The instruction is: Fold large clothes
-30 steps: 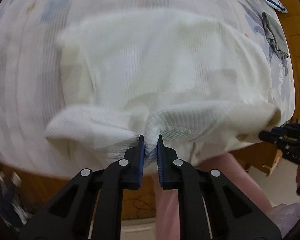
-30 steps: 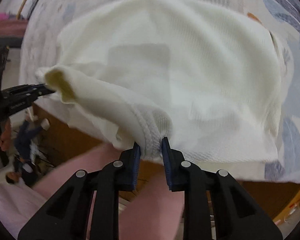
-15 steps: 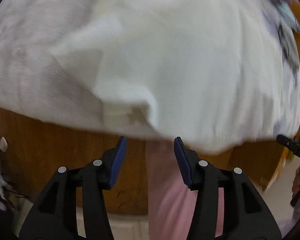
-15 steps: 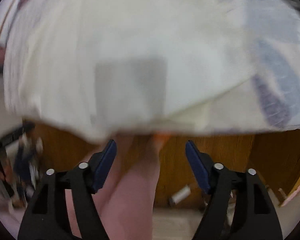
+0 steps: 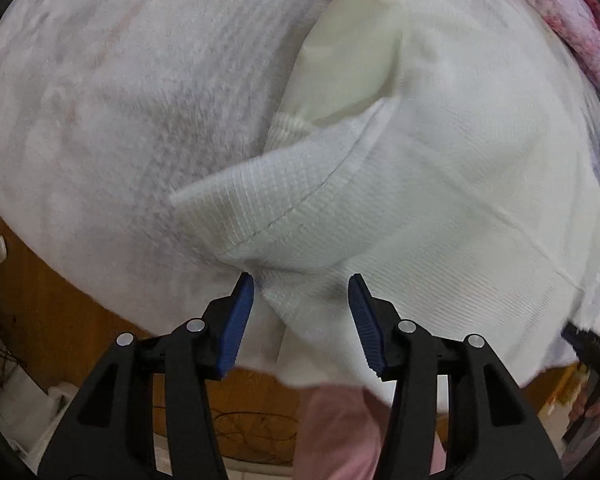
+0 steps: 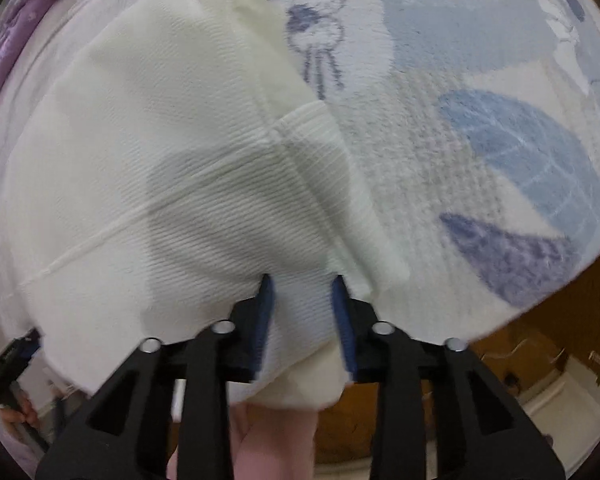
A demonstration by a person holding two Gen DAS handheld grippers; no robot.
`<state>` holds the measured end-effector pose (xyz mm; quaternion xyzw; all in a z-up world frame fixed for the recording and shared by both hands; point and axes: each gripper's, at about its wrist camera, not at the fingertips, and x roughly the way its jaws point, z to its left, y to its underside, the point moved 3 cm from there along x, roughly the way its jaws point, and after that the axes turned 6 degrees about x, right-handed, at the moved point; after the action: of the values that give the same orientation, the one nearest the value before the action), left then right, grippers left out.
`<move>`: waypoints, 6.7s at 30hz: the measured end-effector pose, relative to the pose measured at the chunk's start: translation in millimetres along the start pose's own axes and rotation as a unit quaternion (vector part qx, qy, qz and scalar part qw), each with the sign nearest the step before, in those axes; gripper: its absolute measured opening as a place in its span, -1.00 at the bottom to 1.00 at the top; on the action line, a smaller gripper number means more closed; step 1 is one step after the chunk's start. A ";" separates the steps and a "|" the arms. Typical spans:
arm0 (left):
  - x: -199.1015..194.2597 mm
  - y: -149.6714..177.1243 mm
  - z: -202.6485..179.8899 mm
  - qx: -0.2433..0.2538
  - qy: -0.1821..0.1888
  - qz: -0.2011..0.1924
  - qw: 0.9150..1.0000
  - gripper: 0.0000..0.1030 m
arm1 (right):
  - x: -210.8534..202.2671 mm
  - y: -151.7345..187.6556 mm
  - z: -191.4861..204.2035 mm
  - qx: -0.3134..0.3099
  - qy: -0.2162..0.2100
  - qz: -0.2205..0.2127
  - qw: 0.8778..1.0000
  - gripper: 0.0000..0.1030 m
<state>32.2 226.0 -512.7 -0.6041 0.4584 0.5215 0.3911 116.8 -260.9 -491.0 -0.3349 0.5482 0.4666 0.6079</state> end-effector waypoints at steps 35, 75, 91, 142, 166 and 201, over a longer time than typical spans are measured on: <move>-0.7 -256.5 -18.1 0.009 0.035 -0.008 0.999 -0.58 | 7.5 -223.4 70.4 0.103 -0.053 -0.026 0.993 -0.65; -29.2 -105.5 -45.9 0.086 -0.035 0.049 0.994 0.02 | -45.4 -39.4 102.9 -0.004 0.054 -0.041 0.998 0.13; -40.4 -147.2 -139.9 0.108 -0.006 -0.109 0.988 -0.85 | -44.8 -65.0 234.2 -0.229 -0.054 -0.202 0.951 -0.98; 44.2 -73.6 -152.9 0.274 0.016 -0.331 0.903 -0.96 | 76.3 23.5 173.4 -0.262 -0.097 -0.329 0.902 -1.00; 13.7 22.6 -139.2 0.278 0.034 -0.238 0.930 -0.96 | 52.3 94.4 153.6 -0.276 -0.120 -0.197 0.933 -0.90; -25.6 -76.7 -231.9 0.272 0.013 -0.197 0.942 0.32 | -15.4 -157.5 14.0 -0.112 -0.094 -0.158 0.977 0.70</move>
<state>168.0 30.2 -453.0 -0.5592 0.4600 0.2815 0.6296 269.5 -304.6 -489.9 -0.4377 0.3729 0.4521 0.6819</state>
